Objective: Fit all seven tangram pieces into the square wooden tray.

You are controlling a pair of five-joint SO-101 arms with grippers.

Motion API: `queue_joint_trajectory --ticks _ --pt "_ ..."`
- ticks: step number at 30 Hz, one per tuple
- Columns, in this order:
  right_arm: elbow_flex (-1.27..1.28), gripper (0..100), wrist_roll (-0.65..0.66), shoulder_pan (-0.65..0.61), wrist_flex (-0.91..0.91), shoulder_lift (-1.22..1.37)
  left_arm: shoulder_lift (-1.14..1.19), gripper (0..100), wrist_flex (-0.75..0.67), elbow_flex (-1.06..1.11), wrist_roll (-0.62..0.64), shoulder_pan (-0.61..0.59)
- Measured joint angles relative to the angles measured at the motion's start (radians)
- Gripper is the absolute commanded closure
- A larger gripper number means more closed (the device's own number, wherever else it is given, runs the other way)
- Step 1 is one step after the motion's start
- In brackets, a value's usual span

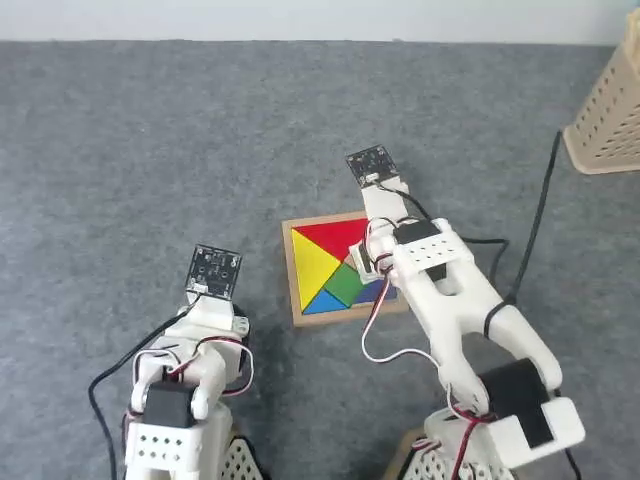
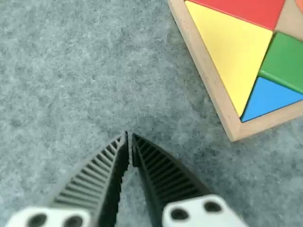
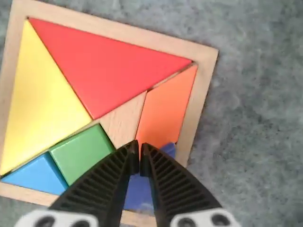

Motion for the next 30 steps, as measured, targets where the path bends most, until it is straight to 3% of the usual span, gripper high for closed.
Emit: queue_joint_trajectory --ticks 30 --pt "0.02 99.2 0.0 0.002 0.046 -0.038 0.0 99 0.0 0.0 0.0 0.0"
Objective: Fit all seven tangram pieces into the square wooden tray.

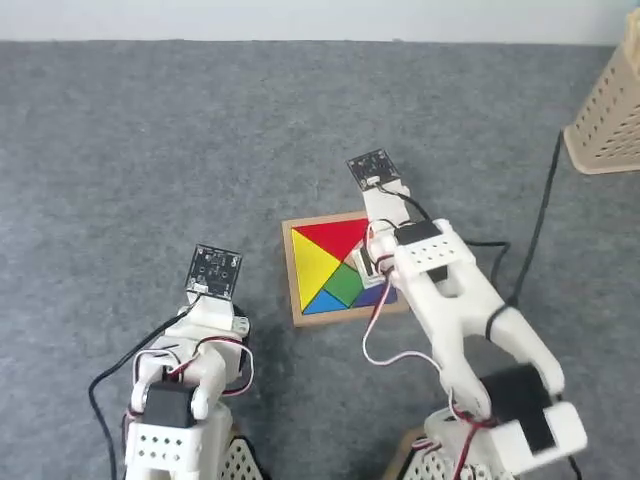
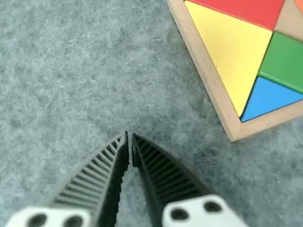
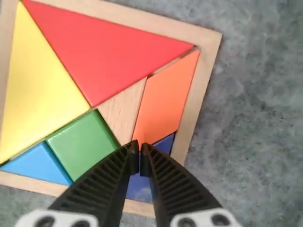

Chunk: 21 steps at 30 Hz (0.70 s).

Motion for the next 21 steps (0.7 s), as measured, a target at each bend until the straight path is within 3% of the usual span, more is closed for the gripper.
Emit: queue_joint_trajectory --ticks 5,14,21 --pt "0.104 99.2 0.0 0.014 0.0 -0.16 0.0 99 0.0 0.0 0.0 0.0" --pt "0.405 99.2 0.017 0.152 0.0 -0.594 0.0 99 0.0 0.0 0.0 0.0" --pt "0.677 99.2 0.157 0.184 0.002 -0.93 0.0 99 0.0 0.0 0.0 0.0"
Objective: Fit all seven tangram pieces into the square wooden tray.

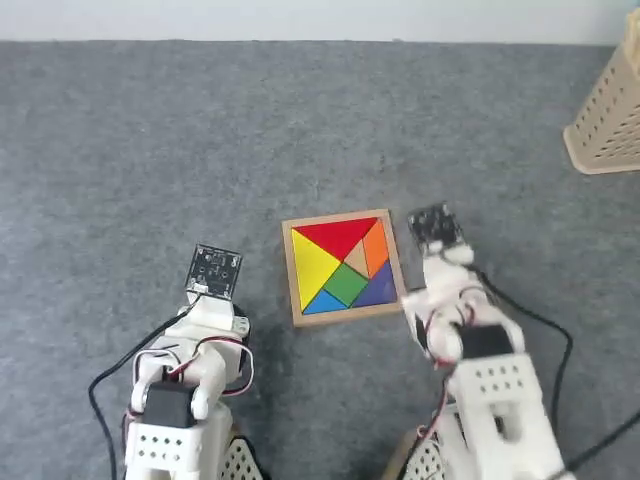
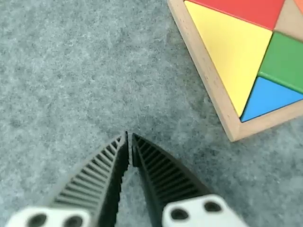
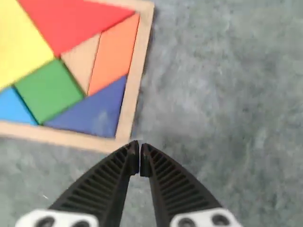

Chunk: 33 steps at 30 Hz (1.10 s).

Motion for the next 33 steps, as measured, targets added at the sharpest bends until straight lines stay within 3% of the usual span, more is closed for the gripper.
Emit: queue_joint_trajectory --ticks 9,15,33 --pt "0.189 99.2 0.028 0.008 0.138 -0.448 0.0 99 0.0 0.0 0.0 0.0" --pt "0.295 99.2 0.029 0.107 0.173 -0.738 0.0 99 0.0 0.0 0.0 0.0" --pt "0.296 99.2 0.028 0.158 0.212 -0.684 0.0 99 0.0 0.0 0.0 0.0"
